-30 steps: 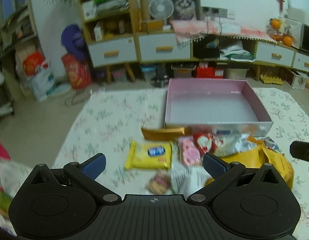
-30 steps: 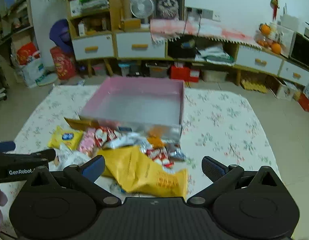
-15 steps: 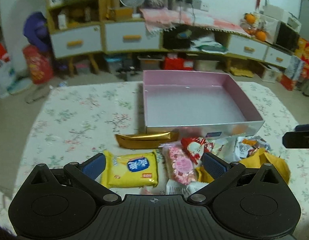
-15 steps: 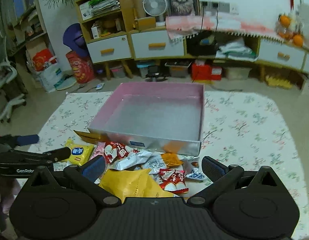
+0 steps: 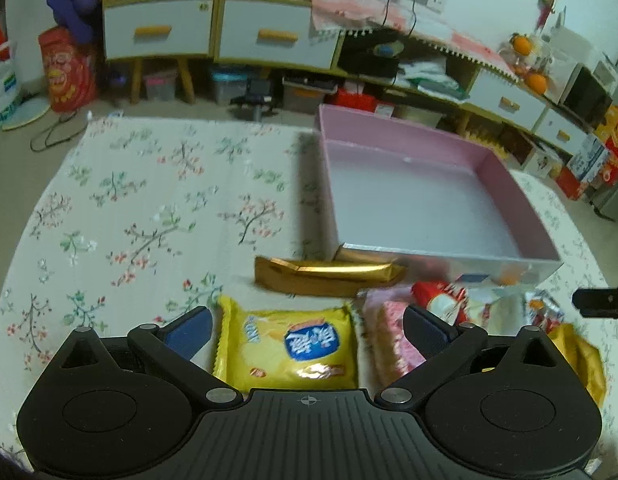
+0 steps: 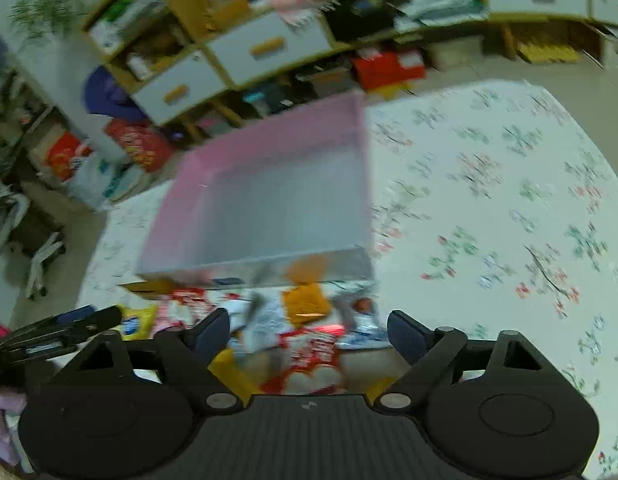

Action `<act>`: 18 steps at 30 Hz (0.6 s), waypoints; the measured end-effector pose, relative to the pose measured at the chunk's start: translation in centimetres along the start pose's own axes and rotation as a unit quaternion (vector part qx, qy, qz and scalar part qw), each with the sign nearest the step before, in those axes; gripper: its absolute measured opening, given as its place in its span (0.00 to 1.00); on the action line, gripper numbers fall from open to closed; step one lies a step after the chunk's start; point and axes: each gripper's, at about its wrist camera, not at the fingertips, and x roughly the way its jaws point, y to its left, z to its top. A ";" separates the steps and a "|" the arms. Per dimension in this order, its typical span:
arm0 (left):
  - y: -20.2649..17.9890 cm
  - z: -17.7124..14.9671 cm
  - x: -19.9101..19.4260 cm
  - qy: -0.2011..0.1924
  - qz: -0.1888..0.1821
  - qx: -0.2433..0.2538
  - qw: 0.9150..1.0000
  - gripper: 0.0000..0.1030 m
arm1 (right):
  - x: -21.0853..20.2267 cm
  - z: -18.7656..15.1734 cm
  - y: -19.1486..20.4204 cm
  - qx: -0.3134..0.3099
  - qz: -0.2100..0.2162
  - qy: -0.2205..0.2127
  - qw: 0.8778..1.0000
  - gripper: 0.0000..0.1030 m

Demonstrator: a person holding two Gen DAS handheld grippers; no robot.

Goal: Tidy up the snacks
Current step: 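Move left tool to yellow biscuit pack while right tool approaches silver chocolate, then grasp yellow biscuit pack with left tool while right tool grasps silver-wrapped chocolate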

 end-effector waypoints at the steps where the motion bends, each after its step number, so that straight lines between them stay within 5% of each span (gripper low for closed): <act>1: -0.1 0.0 0.1 0.004 0.001 0.004 1.000 0.97 | 0.1 0.0 -0.3 0.006 -0.003 0.000 1.000 0.52; 10: 0.5 -0.4 1.5 0.051 0.002 0.001 0.999 0.92 | 1.0 0.0 -2.1 0.038 -0.019 0.006 0.999 0.25; 18: -0.3 -0.9 1.6 0.056 0.000 0.032 0.998 0.92 | 2.3 -0.5 -1.2 0.007 -0.045 0.008 0.999 0.15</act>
